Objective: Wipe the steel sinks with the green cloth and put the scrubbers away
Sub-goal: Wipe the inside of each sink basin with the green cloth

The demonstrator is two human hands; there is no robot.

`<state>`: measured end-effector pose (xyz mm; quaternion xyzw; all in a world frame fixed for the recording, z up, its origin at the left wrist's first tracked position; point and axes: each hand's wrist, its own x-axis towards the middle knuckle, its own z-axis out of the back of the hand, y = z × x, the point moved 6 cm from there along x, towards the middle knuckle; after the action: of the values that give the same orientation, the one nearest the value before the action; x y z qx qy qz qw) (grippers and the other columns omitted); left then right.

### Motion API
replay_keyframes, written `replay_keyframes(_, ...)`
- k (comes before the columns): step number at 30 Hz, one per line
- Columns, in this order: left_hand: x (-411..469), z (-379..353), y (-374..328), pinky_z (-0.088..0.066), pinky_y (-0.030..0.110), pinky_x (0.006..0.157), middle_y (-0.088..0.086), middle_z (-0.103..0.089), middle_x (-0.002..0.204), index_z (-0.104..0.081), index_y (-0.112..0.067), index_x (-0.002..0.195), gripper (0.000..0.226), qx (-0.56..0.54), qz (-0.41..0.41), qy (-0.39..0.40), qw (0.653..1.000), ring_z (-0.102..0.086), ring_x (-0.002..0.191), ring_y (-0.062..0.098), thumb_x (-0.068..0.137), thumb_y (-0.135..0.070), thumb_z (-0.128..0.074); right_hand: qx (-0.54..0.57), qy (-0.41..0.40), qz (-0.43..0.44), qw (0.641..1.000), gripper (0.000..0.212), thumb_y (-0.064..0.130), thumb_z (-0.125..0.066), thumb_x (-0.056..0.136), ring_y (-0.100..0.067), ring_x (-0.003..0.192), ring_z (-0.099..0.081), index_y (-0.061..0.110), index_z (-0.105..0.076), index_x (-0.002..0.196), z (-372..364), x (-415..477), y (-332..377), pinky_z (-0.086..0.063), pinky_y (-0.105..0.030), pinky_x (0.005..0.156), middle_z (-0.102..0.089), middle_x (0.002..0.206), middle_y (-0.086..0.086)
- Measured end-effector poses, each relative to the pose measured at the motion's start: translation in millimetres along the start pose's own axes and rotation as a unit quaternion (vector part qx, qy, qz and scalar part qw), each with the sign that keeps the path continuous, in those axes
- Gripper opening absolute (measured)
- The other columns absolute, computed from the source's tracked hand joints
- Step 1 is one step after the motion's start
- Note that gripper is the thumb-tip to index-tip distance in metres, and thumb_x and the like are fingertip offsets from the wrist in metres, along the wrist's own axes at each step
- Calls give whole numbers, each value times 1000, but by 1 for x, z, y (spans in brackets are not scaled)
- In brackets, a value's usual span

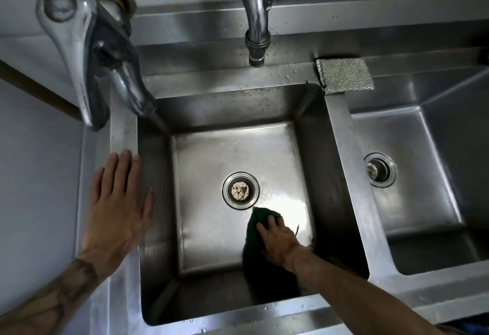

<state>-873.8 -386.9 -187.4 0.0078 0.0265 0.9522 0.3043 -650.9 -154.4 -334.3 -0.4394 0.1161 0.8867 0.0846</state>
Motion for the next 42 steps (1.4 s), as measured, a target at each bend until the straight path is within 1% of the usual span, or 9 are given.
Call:
replay_keyframes(4, 0, 1, -1, -26, 59, 126, 29, -37, 165, -35, 4, 159, 70, 1, 0, -18, 1000, -34, 155, 47, 103, -39, -34, -18, -3, 28, 999, 65, 35, -53, 98, -49, 142, -27, 21, -27, 155, -7, 11, 22, -38, -50, 108, -21, 160, -26)
replay_keyframes(8, 0, 2, -2, -24, 59, 127, 30, -35, 165, -33, 4, 159, 71, -3, -7, -22, 1000, -32, 155, 47, 104, -39, -34, -24, -5, -24, 999, 61, 25, -50, 99, -47, 143, -27, 20, -27, 155, -11, 7, -17, -40, -50, 109, -22, 160, -23)
replay_keyframes(12, 0, 1, -1, -21, 58, 129, 30, -34, 166, -32, 5, 160, 73, -13, -3, -11, 1000, -30, 157, 46, 103, -40, -33, -25, 15, -110, 994, 67, 17, -55, 98, -49, 146, -22, 20, -22, 156, -13, -5, -72, -43, -49, 111, -20, 160, -19)
replay_keyframes(18, 0, 3, -1, -23, 60, 128, 31, -35, 165, -33, 5, 159, 73, -21, -1, -14, 1000, -31, 156, 46, 102, -39, -34, -18, 17, -126, 992, 64, 10, -50, 99, -46, 139, -36, 23, -25, 156, -12, -7, -80, -46, -45, 106, -29, 157, -18)
replay_keyframes(21, 0, 2, -2, -25, 60, 126, 31, -37, 164, -34, 6, 159, 72, -18, -3, -15, 1000, -33, 154, 47, 102, -38, -35, 10, -6, -128, 992, 64, 10, -52, 97, -42, 132, -45, 24, -28, 155, -10, -16, -88, -48, -44, 104, -34, 153, -18)
replay_keyframes(26, 0, 2, -2, -30, 61, 124, 29, -40, 163, -39, 5, 157, 70, -20, 15, -7, 1000, -39, 152, 47, 103, -40, -34, 87, -61, -106, 989, 69, 23, -59, 93, -39, 127, -52, 26, -29, 155, 6, -37, -93, -45, -41, 107, -36, 154, -13)
replay_keyframes(30, -3, 2, -1, -26, 61, 127, 28, -35, 166, -39, 5, 157, 70, -31, 18, 6, 999, -33, 155, 46, 105, -42, -29, 167, -128, -83, 974, 63, 20, -62, 88, -36, 113, -56, 27, -38, 146, 34, -65, -84, -52, -42, 96, -38, 142, -9)
replay_keyframes(37, 1, 17, -103, -22, 53, 131, 20, -36, 168, -44, -8, 158, 62, -91, -42, 17, 995, -29, 160, 37, 108, -43, -31, 233, -253, 29, 939, 45, 17, -66, 83, -25, 100, -55, 31, -44, 121, 96, -132, -74, -49, -34, 83, -43, 116, 6)
replay_keyframes(42, 14, 31, -208, -13, 42, 131, 12, -33, 171, -42, -15, 160, 56, -133, -71, 17, 988, -30, 160, 31, 109, -40, -34, 303, -329, 98, 889, 29, 16, -64, 87, -7, 85, -51, 30, -49, 108, 149, -200, -106, -40, -20, 72, -46, 102, 15)
